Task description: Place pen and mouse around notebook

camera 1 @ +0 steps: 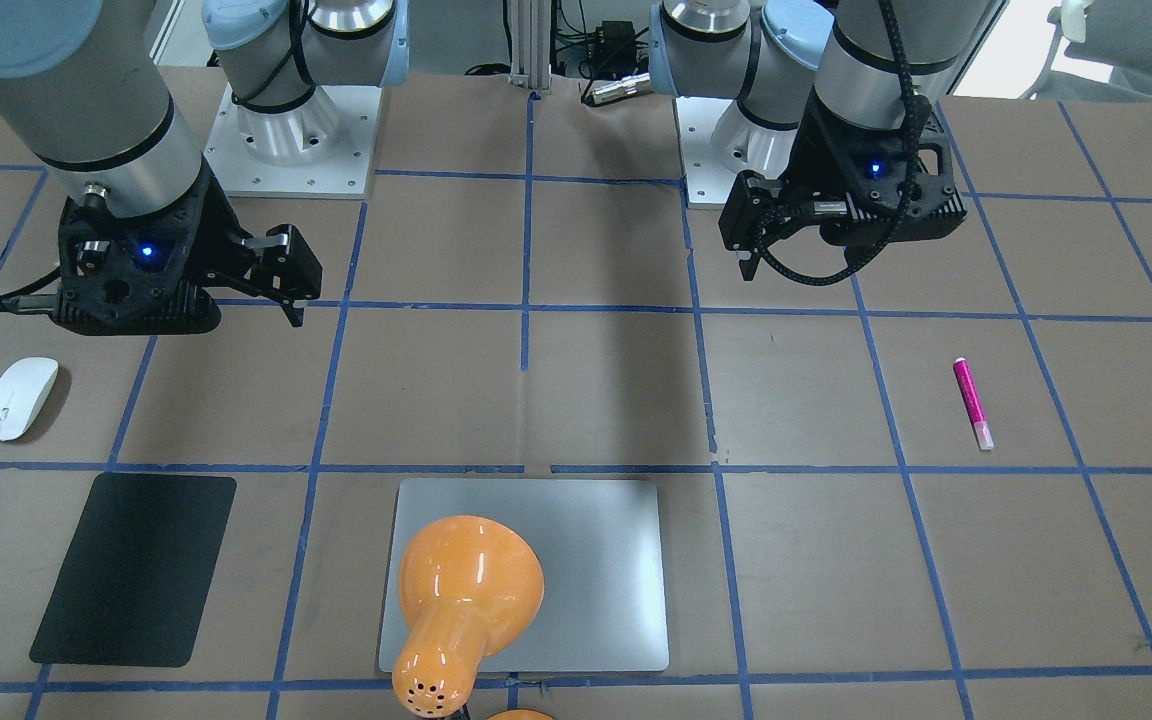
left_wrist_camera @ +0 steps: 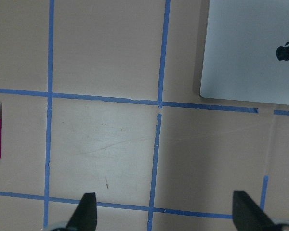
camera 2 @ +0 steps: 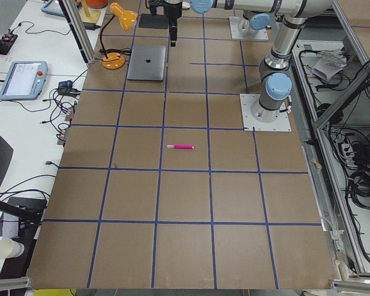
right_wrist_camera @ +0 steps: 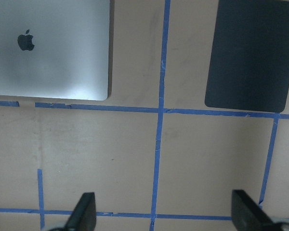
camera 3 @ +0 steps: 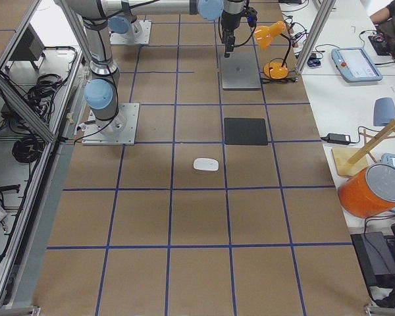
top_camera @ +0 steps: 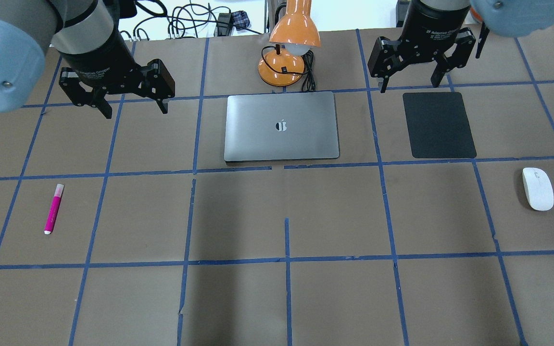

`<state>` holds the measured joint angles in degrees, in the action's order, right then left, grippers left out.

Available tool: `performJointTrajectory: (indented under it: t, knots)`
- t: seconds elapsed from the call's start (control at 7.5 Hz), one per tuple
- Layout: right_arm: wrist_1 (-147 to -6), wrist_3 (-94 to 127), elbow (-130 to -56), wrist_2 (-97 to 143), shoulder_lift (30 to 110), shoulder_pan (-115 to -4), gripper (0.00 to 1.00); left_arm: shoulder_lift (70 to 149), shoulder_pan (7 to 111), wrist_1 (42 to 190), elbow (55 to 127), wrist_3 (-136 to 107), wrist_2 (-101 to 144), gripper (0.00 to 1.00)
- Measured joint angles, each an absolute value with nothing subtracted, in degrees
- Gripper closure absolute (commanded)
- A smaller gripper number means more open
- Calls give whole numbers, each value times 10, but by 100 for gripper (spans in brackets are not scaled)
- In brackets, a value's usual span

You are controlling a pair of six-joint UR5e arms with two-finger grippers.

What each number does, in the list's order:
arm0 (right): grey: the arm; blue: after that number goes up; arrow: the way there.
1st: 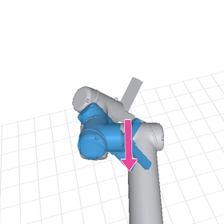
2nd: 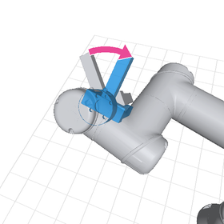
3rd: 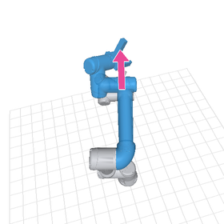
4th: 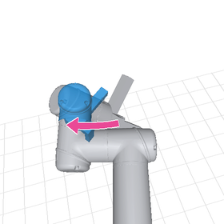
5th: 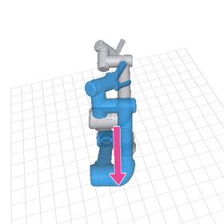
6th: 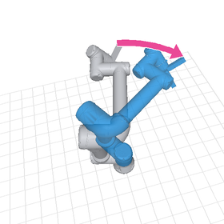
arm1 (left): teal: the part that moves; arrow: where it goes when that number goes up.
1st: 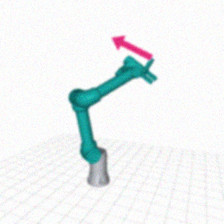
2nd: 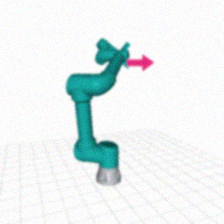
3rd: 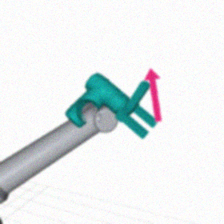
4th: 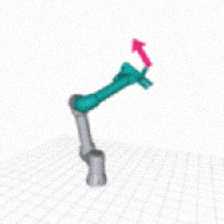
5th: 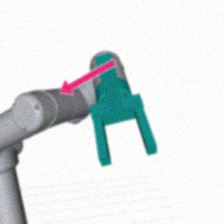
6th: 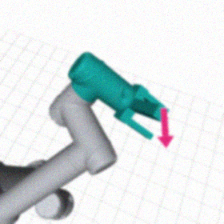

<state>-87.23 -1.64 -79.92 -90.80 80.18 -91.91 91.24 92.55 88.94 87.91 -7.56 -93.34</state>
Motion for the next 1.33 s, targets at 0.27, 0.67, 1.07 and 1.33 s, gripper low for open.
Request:
performJointTrajectory:
  t: [0.27, 0.67, 1.07, 1.33]
  knots:
    - [-864, -21, -799, -907, 801, -911, 0, 912, 925, 889, 879, -76, -933, 0]
    - [-852, -46, -813, -908, 797, -872, 0, 906, 918, 893, 883, -73, -932, 0]
    - [-977, -157, -952, -922, 791, -708, 0, 915, 825, 885, 912, 15, -927, 0]
    - [-1107, -218, -1058, -953, 789, -607, 0, 924, 723, 822, 977, 153, -929, 0]
